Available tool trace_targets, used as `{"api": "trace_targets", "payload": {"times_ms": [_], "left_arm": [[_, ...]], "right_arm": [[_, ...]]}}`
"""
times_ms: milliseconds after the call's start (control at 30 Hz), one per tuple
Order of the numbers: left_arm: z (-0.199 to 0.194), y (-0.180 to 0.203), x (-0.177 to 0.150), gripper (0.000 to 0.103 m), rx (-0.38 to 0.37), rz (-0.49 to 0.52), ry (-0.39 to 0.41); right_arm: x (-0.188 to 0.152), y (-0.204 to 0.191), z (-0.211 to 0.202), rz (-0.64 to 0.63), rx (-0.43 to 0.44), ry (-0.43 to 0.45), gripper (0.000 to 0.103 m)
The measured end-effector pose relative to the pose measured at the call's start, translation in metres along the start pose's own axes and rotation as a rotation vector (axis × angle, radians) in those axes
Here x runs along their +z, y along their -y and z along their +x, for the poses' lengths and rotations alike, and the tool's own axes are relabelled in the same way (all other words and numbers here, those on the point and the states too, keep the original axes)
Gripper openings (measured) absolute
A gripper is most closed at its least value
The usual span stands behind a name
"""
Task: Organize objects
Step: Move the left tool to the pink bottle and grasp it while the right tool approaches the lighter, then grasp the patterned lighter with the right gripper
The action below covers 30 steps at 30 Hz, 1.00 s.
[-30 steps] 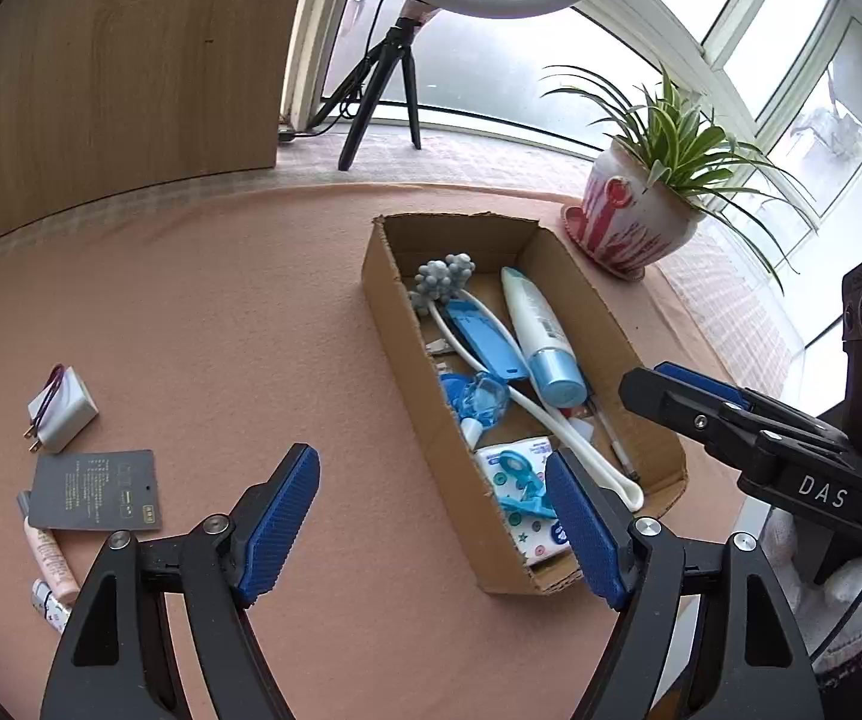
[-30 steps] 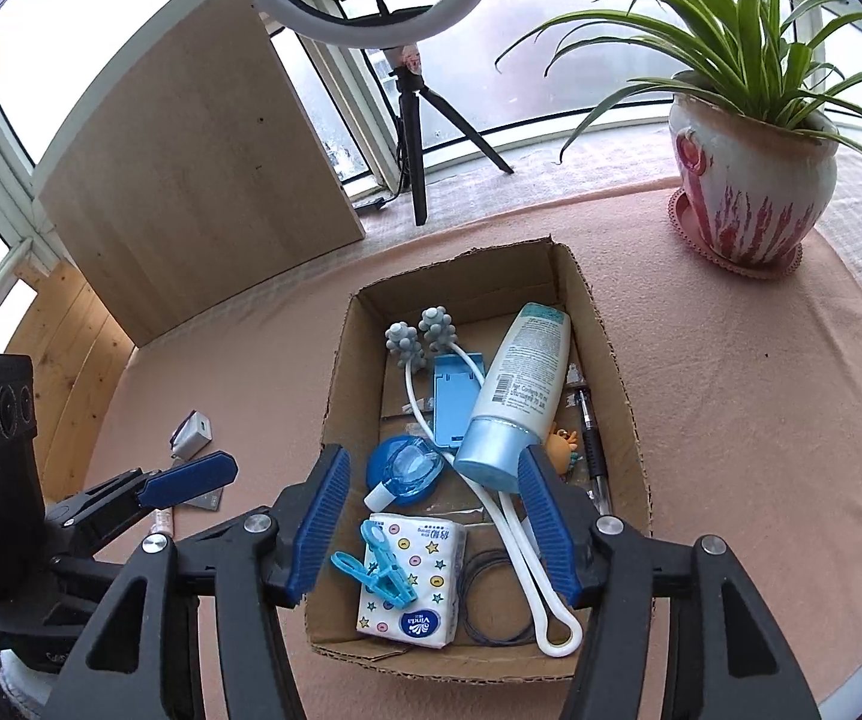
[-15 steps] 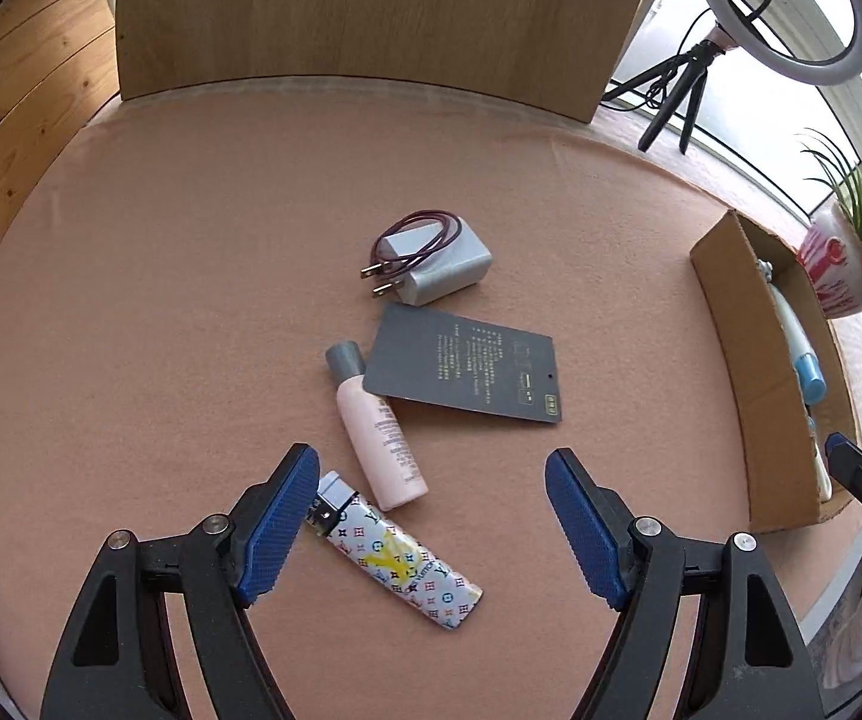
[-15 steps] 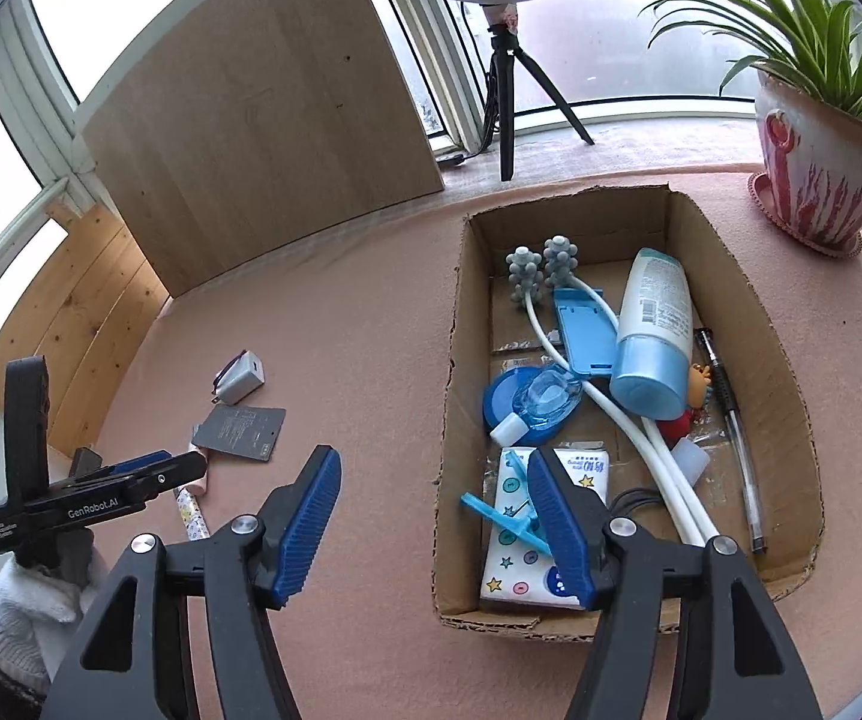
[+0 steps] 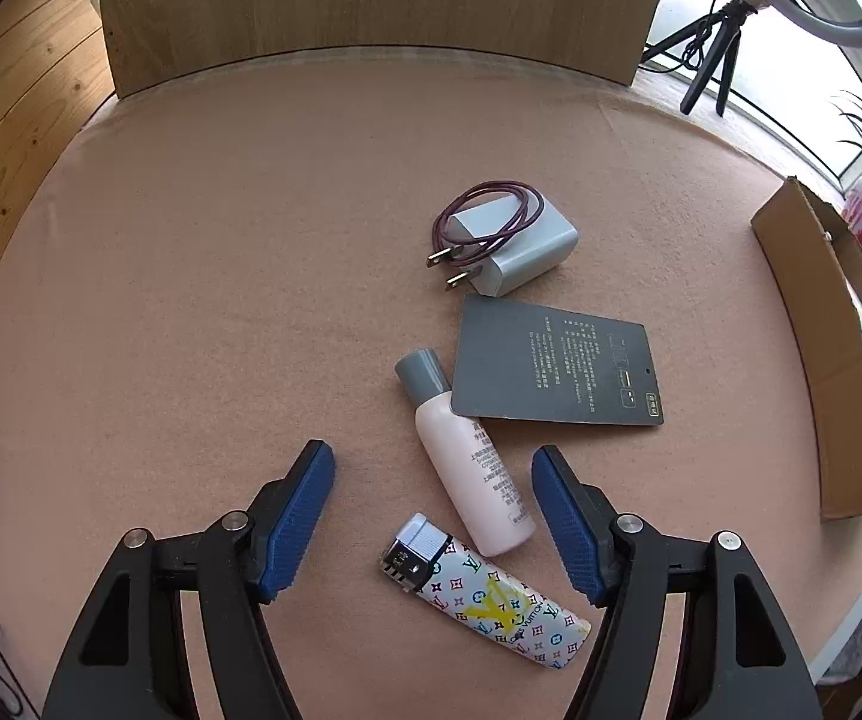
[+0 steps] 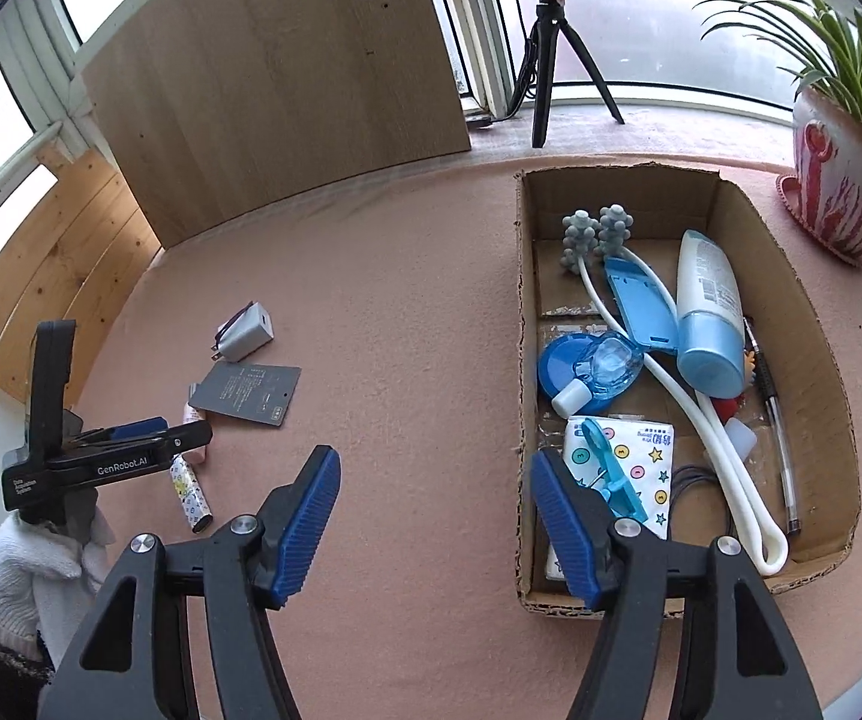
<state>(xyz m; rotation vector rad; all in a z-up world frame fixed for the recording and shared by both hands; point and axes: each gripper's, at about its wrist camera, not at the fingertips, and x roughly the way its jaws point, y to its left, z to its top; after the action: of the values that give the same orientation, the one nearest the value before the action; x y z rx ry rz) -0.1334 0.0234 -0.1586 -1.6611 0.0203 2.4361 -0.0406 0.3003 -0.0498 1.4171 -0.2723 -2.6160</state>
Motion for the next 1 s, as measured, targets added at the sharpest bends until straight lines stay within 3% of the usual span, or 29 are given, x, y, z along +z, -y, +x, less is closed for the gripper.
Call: {"api": "trace_targets", "payload": {"times_ms": [133,333,433,633,900,1000], "left_arm": [[0.002,-0.002,0.006,0.062,0.008,-0.003,0.016],[-0.003,-0.013,0.005,0.036,0.014,-0.021,0.037],[-0.005,-0.023,0.002,0.03,0.013,-0.037,0.038],[-0.011,-0.045,-0.009,0.022,0.013,-0.075,0.046],[-0.025,-0.071,-0.035,0.022,-0.01,-0.137,0.057],[-0.03,-0.078,-0.047,0.022,-0.01,-0.149,0.061]], "right_arm": [[0.005,-0.006,-0.011,-0.031,-0.009,0.041,0.063],[0.003,-0.031,-0.005,-0.095,0.059,0.012,0.063],[0.001,-0.047,0.003,-0.137,0.091,-0.017,0.063],[-0.006,-0.086,0.025,-0.26,0.171,-0.091,0.063],[-0.013,-0.14,0.067,-0.387,0.296,-0.21,0.063],[-0.016,-0.158,0.085,-0.431,0.293,-0.242,0.063]]}}
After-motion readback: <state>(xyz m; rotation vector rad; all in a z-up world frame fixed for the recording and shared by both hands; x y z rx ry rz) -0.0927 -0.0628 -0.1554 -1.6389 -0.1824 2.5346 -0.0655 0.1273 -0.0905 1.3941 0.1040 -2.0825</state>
